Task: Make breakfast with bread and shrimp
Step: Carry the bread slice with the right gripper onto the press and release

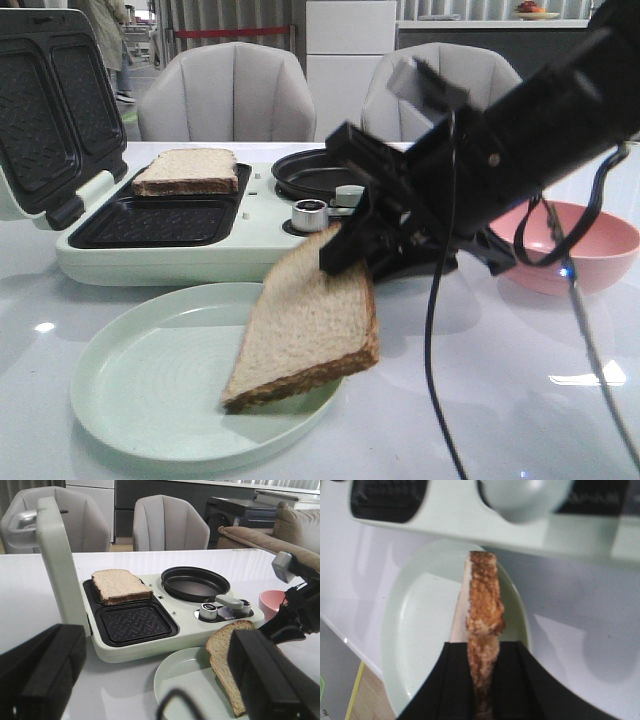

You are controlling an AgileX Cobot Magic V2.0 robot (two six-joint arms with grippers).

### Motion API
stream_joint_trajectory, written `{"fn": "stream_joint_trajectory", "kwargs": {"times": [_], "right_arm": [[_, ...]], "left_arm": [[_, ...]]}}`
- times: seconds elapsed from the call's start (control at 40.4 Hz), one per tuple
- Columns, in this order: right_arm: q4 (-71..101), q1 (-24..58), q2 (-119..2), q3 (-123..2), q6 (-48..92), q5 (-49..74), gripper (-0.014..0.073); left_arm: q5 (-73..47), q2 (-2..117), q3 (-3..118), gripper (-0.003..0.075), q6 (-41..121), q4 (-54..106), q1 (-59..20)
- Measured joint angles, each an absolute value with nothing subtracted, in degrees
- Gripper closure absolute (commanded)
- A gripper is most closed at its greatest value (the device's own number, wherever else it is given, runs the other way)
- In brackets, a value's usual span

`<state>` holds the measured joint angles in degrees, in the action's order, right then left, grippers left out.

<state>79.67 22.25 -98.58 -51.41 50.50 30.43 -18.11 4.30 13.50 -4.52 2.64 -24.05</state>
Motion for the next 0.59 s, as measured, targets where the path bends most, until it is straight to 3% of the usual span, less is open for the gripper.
{"fn": "stream_joint_trajectory", "kwargs": {"times": [0.346,0.594], "right_arm": [[79.7,22.9,-98.3,-62.8,51.0,35.5,0.0545],[80.0,26.3,-106.0,-77.3,51.1,34.1,0.0543]], "left_arm": [[-18.1,4.3,13.5,0.0093,-4.5,2.6,-24.0],[-18.1,4.3,13.5,0.0093,-4.5,2.6,-24.0]]}}
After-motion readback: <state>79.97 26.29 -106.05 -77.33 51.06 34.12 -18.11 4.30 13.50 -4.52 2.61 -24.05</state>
